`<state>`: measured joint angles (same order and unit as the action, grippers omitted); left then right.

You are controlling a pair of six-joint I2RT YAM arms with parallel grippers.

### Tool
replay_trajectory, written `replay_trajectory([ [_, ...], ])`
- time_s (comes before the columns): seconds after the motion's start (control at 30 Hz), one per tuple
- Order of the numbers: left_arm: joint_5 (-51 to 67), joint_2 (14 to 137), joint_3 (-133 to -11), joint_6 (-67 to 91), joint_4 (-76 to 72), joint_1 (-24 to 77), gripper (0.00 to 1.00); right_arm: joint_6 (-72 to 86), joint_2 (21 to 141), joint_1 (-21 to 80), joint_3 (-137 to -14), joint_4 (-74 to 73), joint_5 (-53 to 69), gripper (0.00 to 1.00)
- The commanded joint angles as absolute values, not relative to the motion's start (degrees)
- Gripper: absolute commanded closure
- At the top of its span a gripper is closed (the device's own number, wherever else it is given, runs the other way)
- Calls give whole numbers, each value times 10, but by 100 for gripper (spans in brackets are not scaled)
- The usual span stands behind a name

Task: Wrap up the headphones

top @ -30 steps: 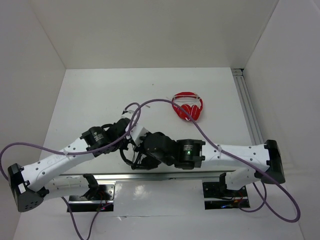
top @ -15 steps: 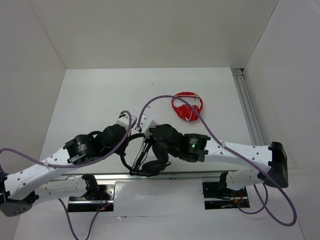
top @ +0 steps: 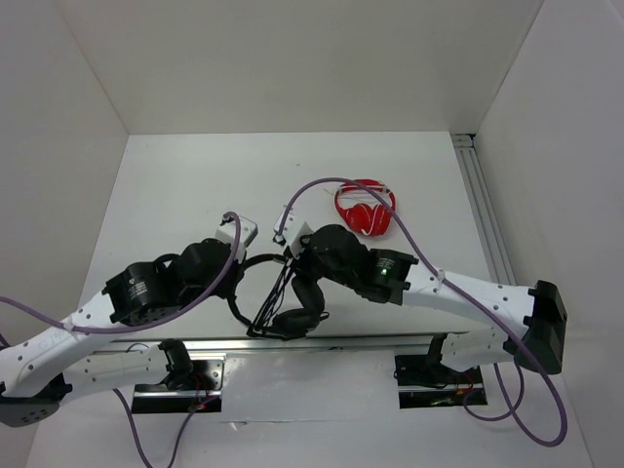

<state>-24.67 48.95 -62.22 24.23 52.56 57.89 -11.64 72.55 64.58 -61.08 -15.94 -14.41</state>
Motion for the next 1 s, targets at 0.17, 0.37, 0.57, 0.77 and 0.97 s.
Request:
replay_trajectory([
  [0.17,-225,532,-720,256,539,586,100,-120,751,563,-585,-91,-94,79],
  [0.37,-216,572,-744,266,539,560,100,-114,765,515,-596,-91,-83,69],
  [0.57,-188,577,-750,255,533,493,100,-101,759,463,-589,-98,-57,62],
  [0.77,-108,565,-744,234,504,419,100,-76,766,418,-573,-77,-18,48],
  [0.97,-58,565,-744,223,504,381,100,-70,772,403,-579,-77,1,29],
])
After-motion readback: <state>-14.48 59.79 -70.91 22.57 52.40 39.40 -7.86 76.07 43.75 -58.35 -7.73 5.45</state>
